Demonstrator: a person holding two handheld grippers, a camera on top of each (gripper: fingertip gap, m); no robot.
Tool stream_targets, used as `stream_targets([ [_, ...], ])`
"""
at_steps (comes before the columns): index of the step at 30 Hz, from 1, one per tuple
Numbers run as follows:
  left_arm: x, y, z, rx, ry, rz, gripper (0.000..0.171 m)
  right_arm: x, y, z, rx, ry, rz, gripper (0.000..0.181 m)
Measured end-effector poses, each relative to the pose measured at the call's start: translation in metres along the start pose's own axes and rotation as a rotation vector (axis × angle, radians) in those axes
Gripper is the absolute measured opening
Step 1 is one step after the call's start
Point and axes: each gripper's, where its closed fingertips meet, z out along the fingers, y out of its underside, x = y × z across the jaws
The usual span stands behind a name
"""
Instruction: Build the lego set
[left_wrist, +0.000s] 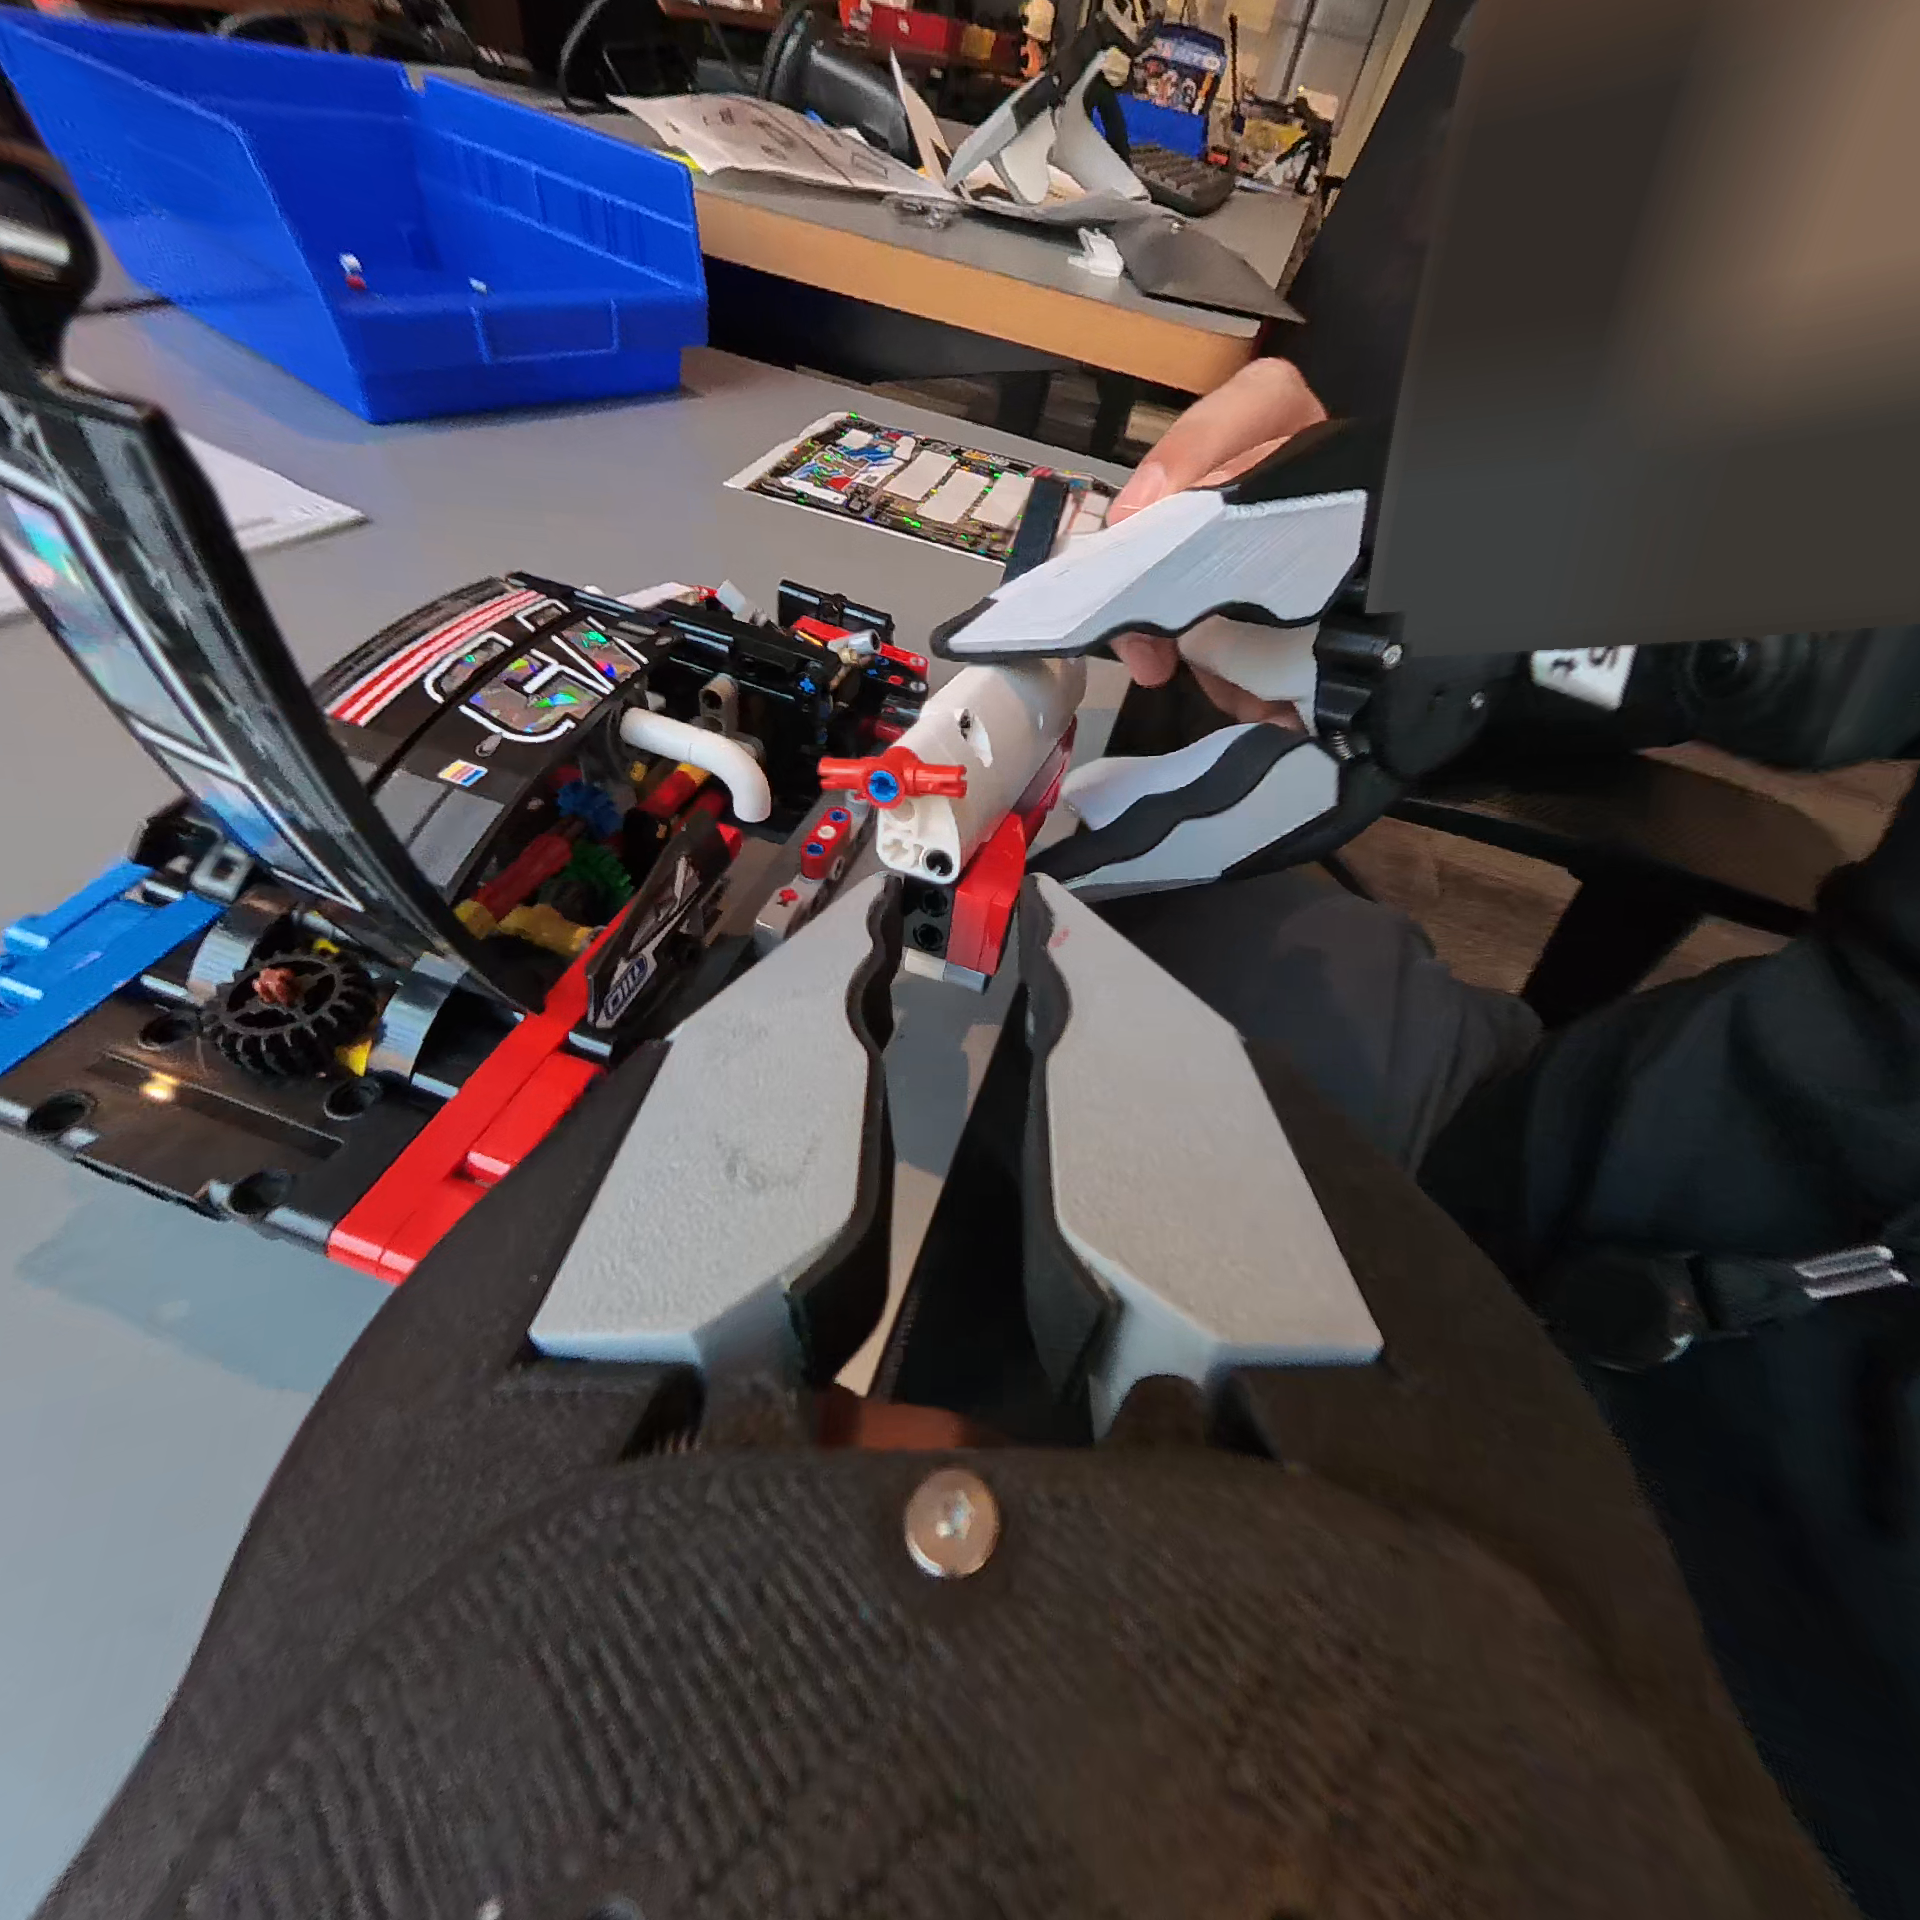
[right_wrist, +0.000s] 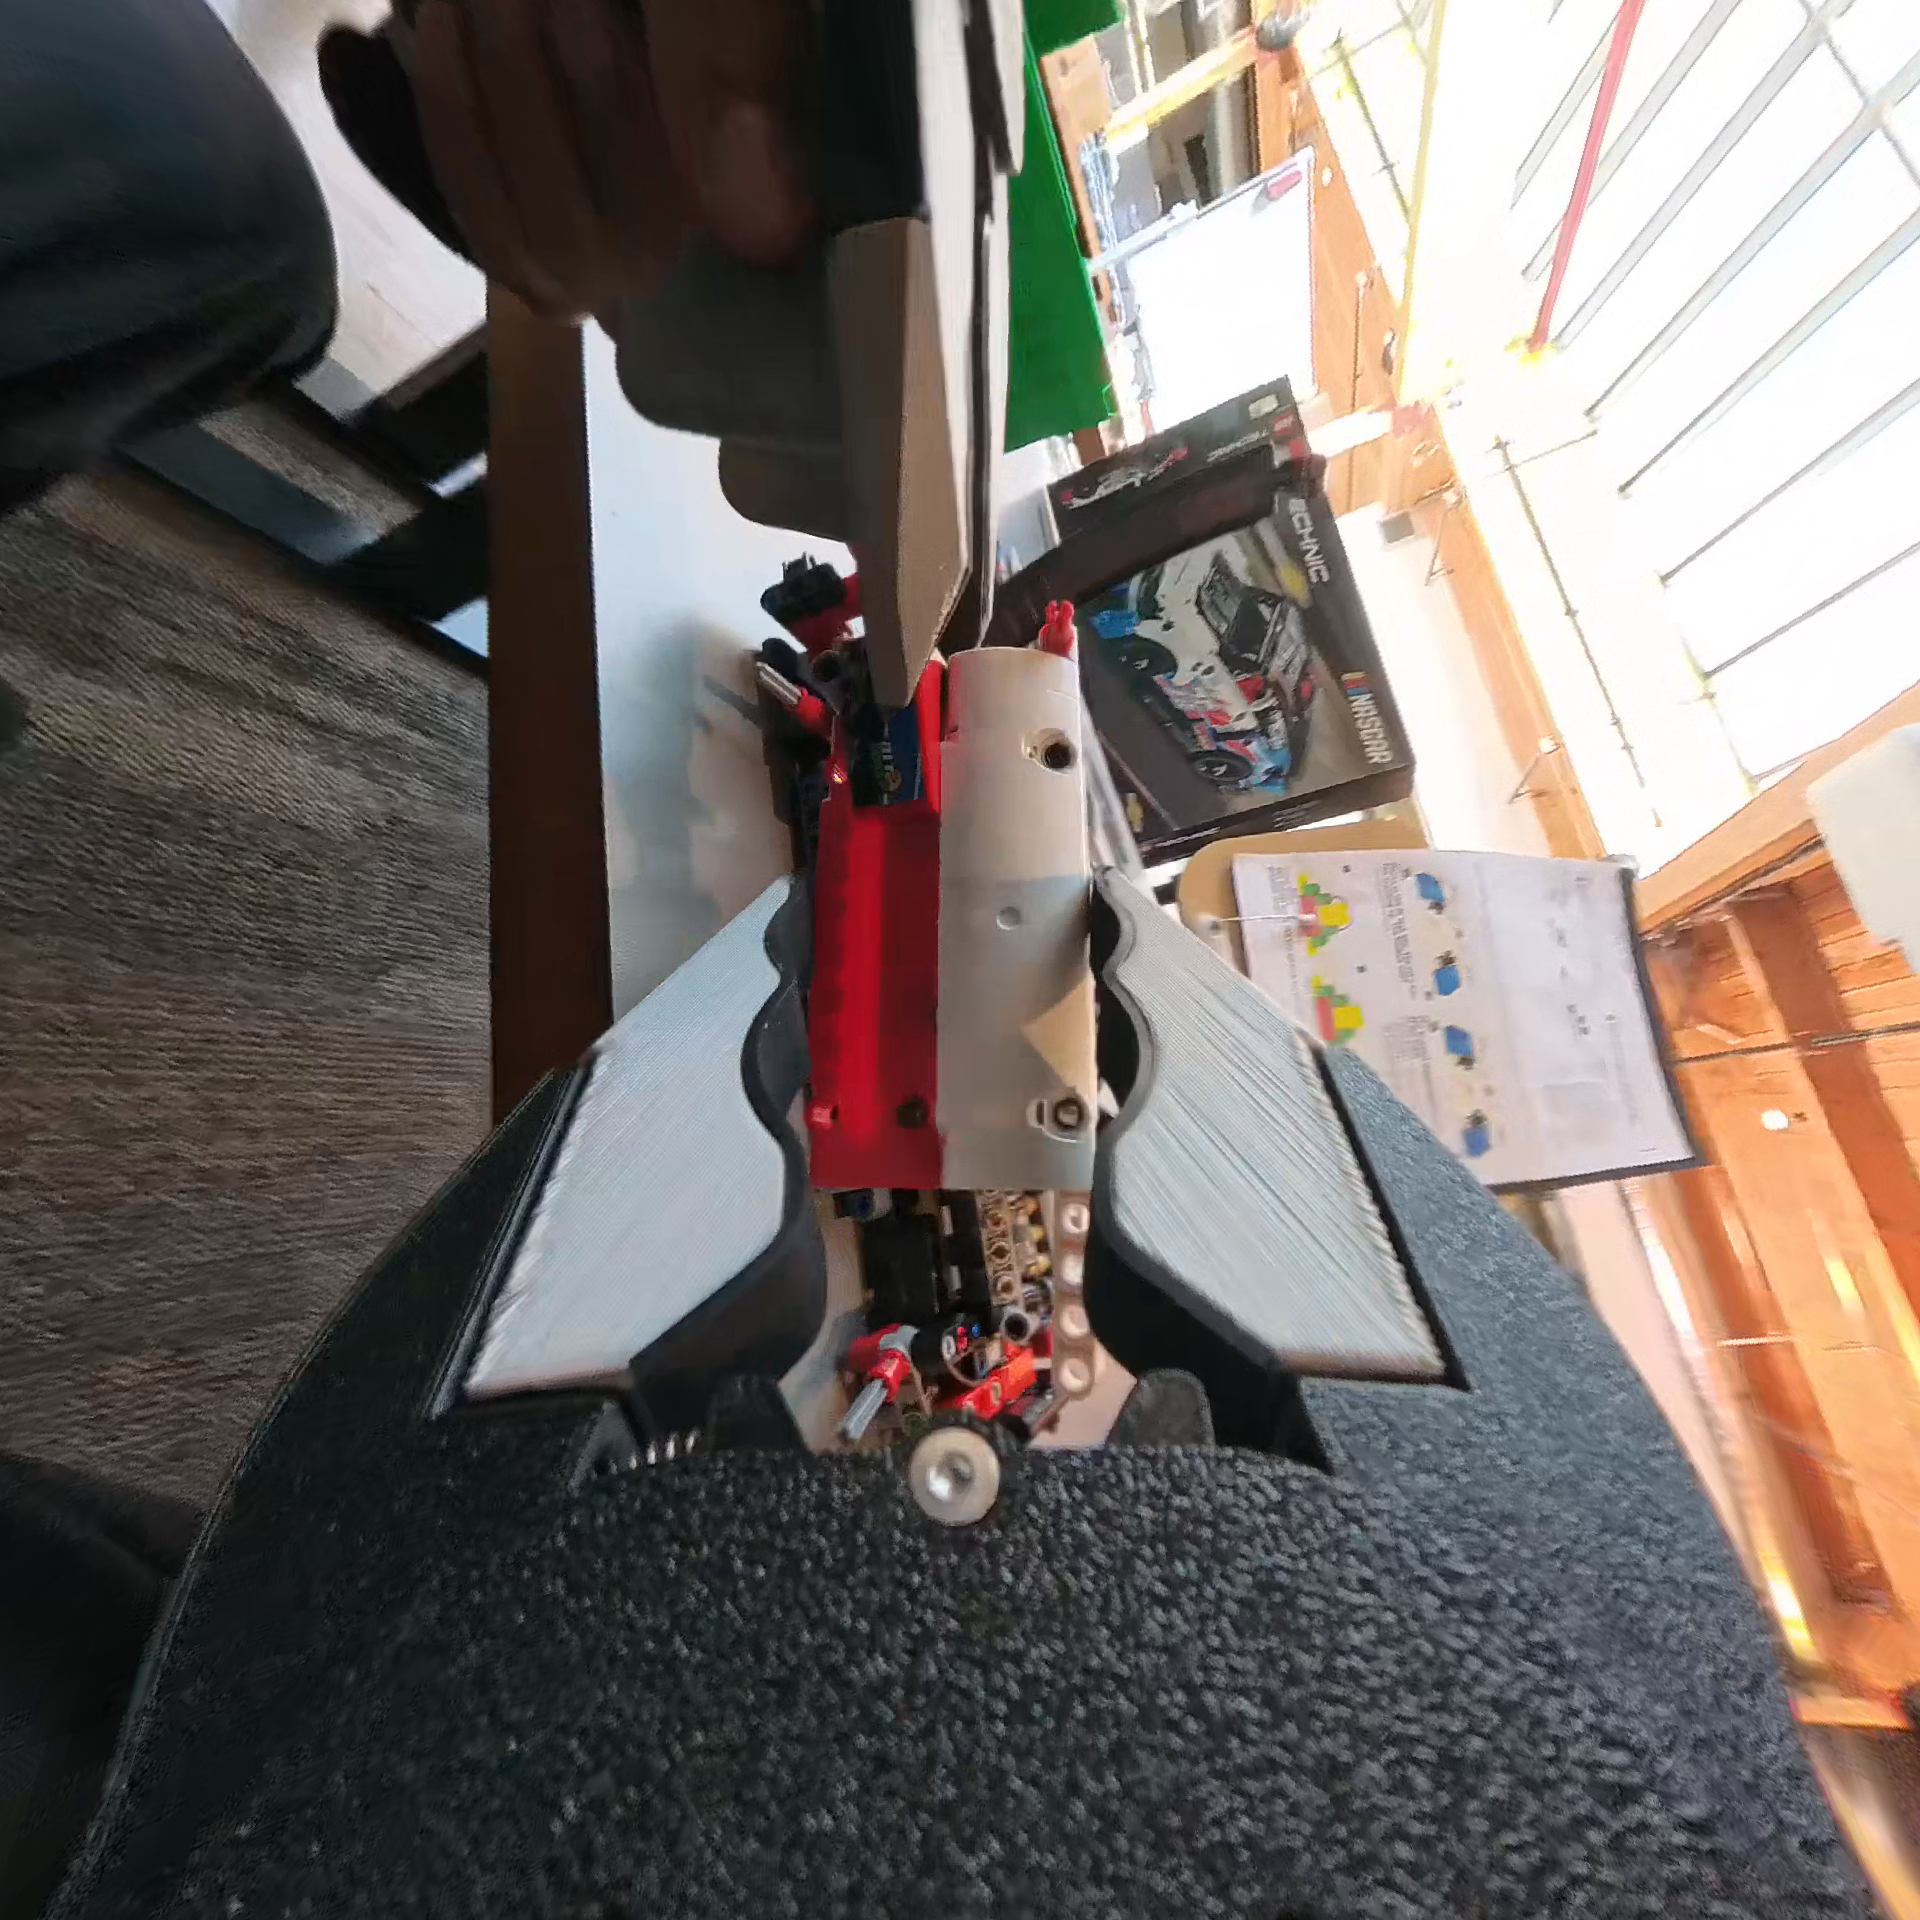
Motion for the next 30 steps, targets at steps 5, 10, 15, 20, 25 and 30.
stream_targets([
  [5,-0.01,0.003,0.001,-0.022,-0.136,0.206,0.019,-0.006,0.003,0.001,-0.017,-0.111,0.228,0.038],
  [10,-0.007,0.017,0.003,-0.096,-0.212,0.438,0.019,-0.001,-0.016,-0.001,0.02,-0.204,0.47,0.031],
  [15,-0.006,0.021,0.002,-0.115,-0.248,0.551,0.019,0.001,-0.028,0.002,0.011,-0.358,0.556,0.014],
  [20,-0.004,0.023,0.0,-0.117,-0.267,0.64,0.019,-0.011,-0.027,0.006,-0.089,-0.477,0.425,0.011],
  [25,-0.003,0.03,0.004,-0.162,-0.273,0.717,0.019,-0.024,-0.025,0.01,-0.157,-0.579,0.352,0.011],
  [30,-0.005,0.026,0.003,-0.142,-0.275,0.634,0.02,-0.018,-0.025,0.01,-0.182,-0.594,0.39,0.011],
])
